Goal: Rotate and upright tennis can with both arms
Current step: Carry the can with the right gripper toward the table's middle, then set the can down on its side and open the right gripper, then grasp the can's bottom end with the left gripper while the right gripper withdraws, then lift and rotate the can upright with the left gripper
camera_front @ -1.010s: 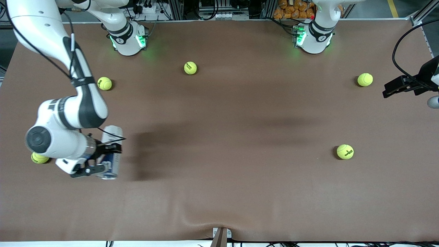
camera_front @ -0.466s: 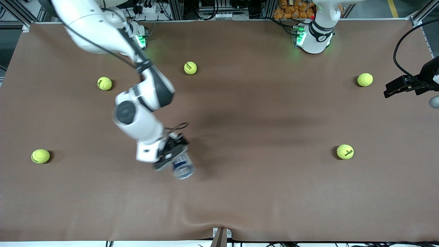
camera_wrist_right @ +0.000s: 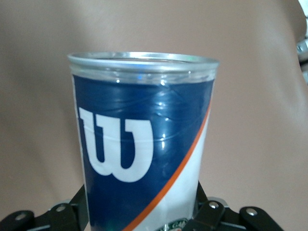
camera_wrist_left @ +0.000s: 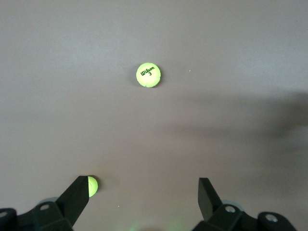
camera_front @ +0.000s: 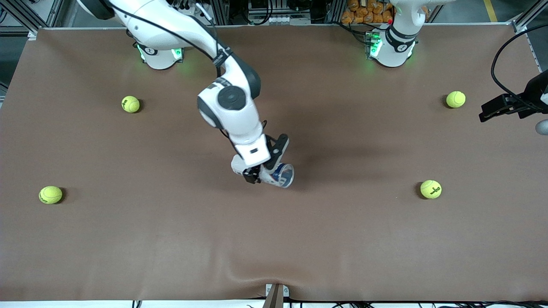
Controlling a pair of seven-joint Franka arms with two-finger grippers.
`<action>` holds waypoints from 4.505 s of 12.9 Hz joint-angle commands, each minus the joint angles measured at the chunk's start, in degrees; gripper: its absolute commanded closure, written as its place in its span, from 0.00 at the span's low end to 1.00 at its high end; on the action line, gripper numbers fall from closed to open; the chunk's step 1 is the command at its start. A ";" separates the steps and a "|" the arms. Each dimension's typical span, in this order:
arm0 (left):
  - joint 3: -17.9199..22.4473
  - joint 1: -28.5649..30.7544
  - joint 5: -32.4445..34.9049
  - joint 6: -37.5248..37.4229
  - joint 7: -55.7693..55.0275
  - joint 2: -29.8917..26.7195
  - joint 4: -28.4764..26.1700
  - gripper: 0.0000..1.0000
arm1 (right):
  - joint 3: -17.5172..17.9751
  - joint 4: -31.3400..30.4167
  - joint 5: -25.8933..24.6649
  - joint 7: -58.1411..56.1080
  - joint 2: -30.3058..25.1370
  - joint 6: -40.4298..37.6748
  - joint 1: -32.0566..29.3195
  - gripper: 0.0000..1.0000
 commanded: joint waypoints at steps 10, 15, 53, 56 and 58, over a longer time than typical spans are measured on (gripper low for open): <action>-0.54 0.30 0.23 -0.17 -0.08 1.46 -0.23 0.00 | -0.53 2.62 -9.92 -1.86 8.12 0.17 3.10 0.00; -0.55 -0.23 -13.26 2.45 -0.35 5.83 0.47 0.00 | -0.01 2.01 -8.77 5.58 4.35 -0.54 1.87 0.00; -0.81 -22.20 -89.43 25.58 24.08 52.70 3.20 1.00 | -17.14 -1.96 21.29 22.31 -37.50 -50.55 -29.42 0.00; -0.20 -21.85 -85.58 25.67 22.25 48.41 3.02 1.00 | -17.14 0.86 21.46 22.67 -37.23 -51.51 -29.42 0.00; -0.28 -21.06 -80.39 25.50 16.47 43.85 2.76 1.00 | -17.14 0.86 21.46 22.84 -37.06 -51.34 -29.42 0.00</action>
